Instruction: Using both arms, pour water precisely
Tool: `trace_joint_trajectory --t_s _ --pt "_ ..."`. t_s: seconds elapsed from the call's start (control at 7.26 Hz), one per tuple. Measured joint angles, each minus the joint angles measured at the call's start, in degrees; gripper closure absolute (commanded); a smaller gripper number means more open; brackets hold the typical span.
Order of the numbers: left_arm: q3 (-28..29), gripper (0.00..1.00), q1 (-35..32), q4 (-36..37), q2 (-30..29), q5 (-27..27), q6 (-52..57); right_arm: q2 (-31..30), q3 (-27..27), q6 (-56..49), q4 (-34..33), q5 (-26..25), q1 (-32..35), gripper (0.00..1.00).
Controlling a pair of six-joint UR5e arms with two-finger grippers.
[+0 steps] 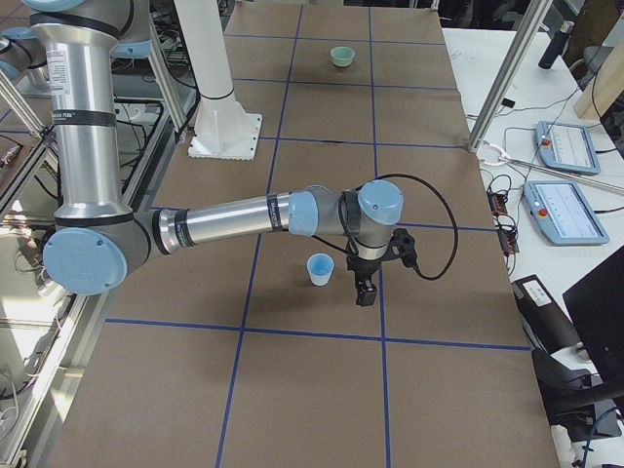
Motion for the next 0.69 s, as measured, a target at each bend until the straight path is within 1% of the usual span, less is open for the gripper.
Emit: trace_joint_trajectory --t_s 0.28,0.69 --pt "0.35 0.00 -0.02 0.28 0.27 -2.94 -0.71 0.04 0.00 -0.01 0.00 0.06 0.00 0.00" --pt "0.11 0.00 -0.02 0.13 0.67 -3.98 -1.07 -0.08 -0.09 -0.03 -0.05 0.12 0.00 0.00"
